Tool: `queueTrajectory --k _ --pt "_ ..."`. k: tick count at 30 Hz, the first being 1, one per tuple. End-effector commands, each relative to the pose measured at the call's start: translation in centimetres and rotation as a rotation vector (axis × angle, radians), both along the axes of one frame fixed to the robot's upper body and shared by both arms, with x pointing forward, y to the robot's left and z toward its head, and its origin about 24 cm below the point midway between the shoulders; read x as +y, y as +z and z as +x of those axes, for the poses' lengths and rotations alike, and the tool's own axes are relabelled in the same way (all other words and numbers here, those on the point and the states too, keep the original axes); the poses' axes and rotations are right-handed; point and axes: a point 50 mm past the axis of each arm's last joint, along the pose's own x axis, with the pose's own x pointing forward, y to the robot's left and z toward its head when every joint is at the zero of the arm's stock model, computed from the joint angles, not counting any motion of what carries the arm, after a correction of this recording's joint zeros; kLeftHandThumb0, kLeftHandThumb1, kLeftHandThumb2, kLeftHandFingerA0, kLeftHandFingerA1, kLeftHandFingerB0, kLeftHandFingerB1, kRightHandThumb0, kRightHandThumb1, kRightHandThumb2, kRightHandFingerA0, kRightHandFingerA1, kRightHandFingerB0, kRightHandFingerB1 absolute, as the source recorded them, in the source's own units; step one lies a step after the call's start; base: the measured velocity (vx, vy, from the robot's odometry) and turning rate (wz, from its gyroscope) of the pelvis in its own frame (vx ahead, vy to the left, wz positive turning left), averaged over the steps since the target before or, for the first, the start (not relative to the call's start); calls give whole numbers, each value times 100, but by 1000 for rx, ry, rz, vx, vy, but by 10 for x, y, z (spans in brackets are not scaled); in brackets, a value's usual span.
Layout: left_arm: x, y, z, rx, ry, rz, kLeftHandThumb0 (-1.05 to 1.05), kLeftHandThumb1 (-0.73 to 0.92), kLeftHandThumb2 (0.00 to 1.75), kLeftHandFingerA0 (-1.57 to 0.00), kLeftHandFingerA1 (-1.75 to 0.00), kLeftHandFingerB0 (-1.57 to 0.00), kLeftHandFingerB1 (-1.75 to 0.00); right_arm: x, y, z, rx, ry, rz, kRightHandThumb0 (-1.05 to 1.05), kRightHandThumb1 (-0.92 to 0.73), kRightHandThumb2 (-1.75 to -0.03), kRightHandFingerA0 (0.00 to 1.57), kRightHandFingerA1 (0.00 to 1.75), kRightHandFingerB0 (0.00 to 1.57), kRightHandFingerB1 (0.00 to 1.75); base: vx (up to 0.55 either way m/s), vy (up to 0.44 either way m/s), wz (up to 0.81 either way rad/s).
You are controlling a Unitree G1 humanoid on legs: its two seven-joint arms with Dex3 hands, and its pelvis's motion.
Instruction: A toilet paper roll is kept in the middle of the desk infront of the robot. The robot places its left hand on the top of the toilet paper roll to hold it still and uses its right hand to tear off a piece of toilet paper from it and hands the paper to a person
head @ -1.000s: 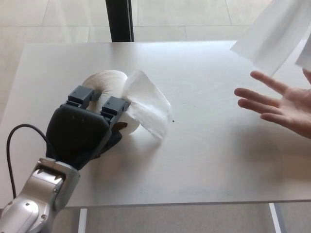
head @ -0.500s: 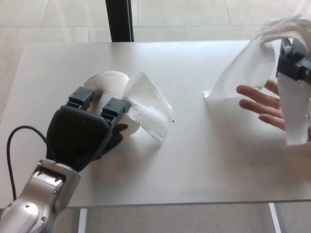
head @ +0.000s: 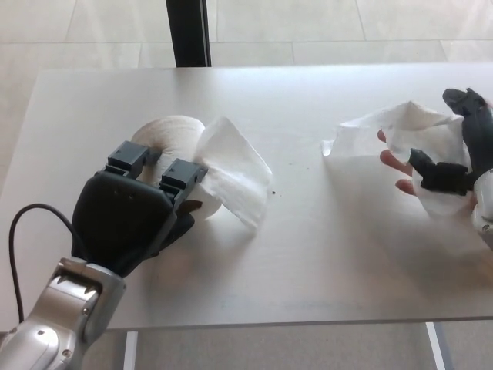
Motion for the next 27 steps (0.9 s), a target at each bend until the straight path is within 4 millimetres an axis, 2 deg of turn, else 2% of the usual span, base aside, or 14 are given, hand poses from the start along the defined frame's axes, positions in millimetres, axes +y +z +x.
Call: queueTrajectory --k 1,4,5,6,7,14,15,17,20,22,24,25,26,27 --pt "13 -43 -25 290 20 124 -52 86 65 -58 -69 -51 -56 -17 14 -10 174 74 -355 -105 -60 -99 0 31 0 0 0 0 0" --pt "15 -43 -25 290 19 117 -52 87 65 -59 -69 -52 -57 -17 21 -12 175 103 -338 -105 -59 -102 0 34 0 1 0 0 0" --pt "15 -43 -25 292 22 119 -52 87 65 -60 -70 -53 -57 -18 26 -13 170 119 -327 -104 -60 -80 0 0 0 1 0 0 0" --pt "16 -43 -25 291 23 121 -52 88 65 -61 -71 -53 -57 -18 32 -14 167 129 -339 -104 -59 -79 0 0 0 1 0 0 0" --pt "17 -43 -25 288 21 123 -52 87 65 -61 -70 -54 -58 -18 41 -16 142 139 -339 -105 -60 -102 0 31 0 1 0 0 0" --pt "18 -45 -27 300 18 146 -52 88 65 -61 -68 -53 -57 -14 80 -23 28 196 -369 -105 -59 -101 0 27 0 0 0 0 0" --pt "18 -46 -28 304 20 146 -53 88 66 -61 -70 -53 -57 -12 92 -24 3 210 -378 -100 -70 -69 0 0 0 0 0 0 0" --pt "18 -46 -29 301 19 138 -53 87 65 -61 -72 -54 -58 -10 100 -25 -29 226 -383 -103 -58 -81 0 0 0 1 0 0 0" --pt "18 -46 -29 298 21 140 -53 87 66 -60 -72 -54 -58 -10 117 -27 -75 242 -381 -102 -60 -78 0 0 0 0 0 0 0" --pt "18 -45 -29 301 19 146 -53 87 65 -61 -72 -53 -58 -11 130 -29 -116 242 -394 -104 -72 -63 0 0 0 0 0 0 0" --pt "19 -45 -29 302 17 145 -52 88 65 -60 -70 -53 -58 -12 149 -34 -163 238 -375 -103 -61 -77 0 0 0 0 0 0 0" --pt "19 -45 -29 310 19 142 -54 67 102 -55 -73 -51 -66 -14 153 -37 -169 244 -363 -103 -61 -76 0 0 0 0 0 0 0" --pt "18 -45 -29 311 19 142 -54 67 102 -55 -73 -51 -66 -14 153 -37 -167 245 -362 -103 -61 -76 0 0 0 0 0 0 0" --pt "19 -45 -28 309 23 136 -52 88 65 -58 -71 -53 -58 -15 154 -41 -194 265 -356 -105 -59 -99 0 37 0 3 0 0 0"
